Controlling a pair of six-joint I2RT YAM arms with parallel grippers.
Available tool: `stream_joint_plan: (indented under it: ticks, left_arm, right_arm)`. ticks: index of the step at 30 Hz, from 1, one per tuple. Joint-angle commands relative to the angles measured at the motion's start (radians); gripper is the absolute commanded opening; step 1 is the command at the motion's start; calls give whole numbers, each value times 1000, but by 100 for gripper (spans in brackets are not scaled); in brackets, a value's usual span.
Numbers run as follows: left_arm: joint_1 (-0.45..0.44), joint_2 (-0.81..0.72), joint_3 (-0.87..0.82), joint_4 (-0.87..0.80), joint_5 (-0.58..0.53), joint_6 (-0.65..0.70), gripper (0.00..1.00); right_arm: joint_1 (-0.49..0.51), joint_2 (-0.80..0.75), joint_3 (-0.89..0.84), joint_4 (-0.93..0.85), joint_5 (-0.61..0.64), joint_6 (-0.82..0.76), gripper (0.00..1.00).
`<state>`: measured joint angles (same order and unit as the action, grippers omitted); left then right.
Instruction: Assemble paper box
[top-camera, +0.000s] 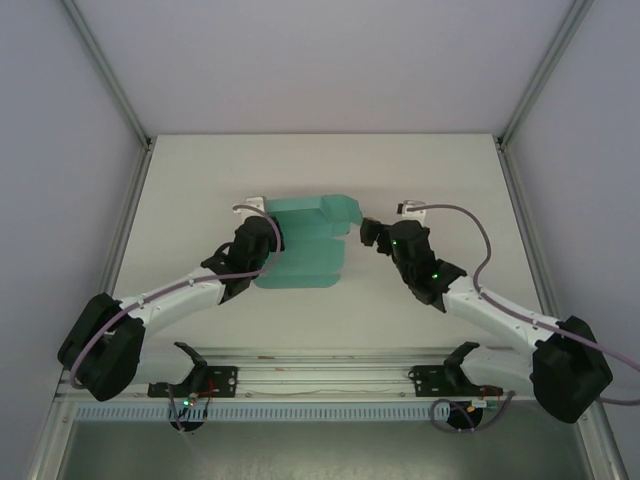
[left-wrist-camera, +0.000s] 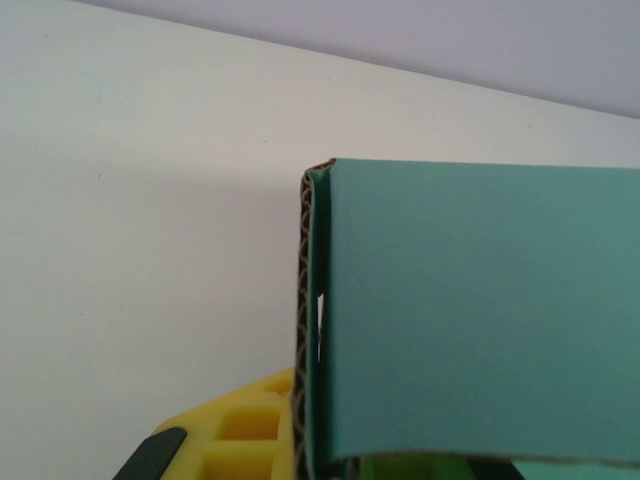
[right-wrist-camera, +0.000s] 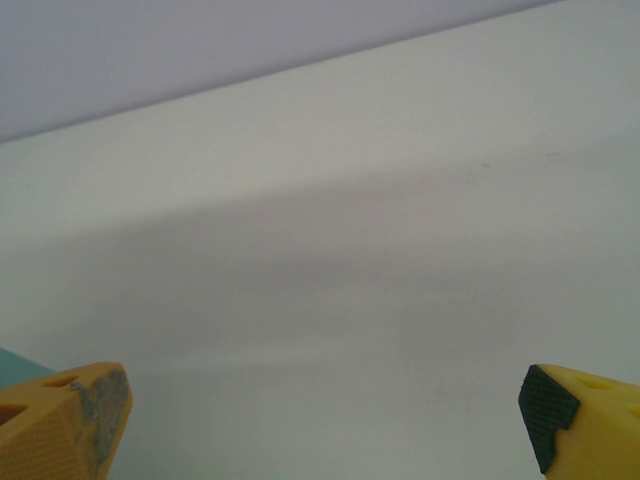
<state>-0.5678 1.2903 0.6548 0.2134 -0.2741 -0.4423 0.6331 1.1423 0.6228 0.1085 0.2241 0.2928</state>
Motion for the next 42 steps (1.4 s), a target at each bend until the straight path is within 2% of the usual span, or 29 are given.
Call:
stream_joint_plan:
  ticks: [1, 6, 9, 16, 19, 23, 28, 36, 42]
  left_arm:
    - [3, -17, 49, -46, -32, -35, 0]
    - [6, -2, 89, -148, -106, -79, 0]
    - [11, 10, 119, -209, -124, -104, 0]
    - [11, 12, 105, -147, -32, -86, 0]
    - [11, 15, 107, -141, -22, -90, 0]
    - [11, 19, 113, -145, -5, -94, 0]
    - [11, 36, 108, -132, 6, -88, 0]
    - [11, 69, 119, -119, 31, -83, 0]
    - [11, 67, 103, -83, 77, -55, 0]
  right_arm:
    - [-1, 45, 20, 12, -44, -40, 100]
    - [-1, 58, 25, 11, -16, -54, 100]
    - [-2, 43, 1, 29, -46, -86, 100]
    - [-2, 79, -22, 163, -84, -126, 100]
    - [-3, 129, -11, 244, -87, -149, 100]
    - [-1, 194, 36, 285, -153, -167, 100]
    - [-1, 220, 45, 361, -195, -177, 100]
    - [13, 274, 81, 345, -259, -213, 100]
    - [62, 332, 126, 317, -200, -338, 100]
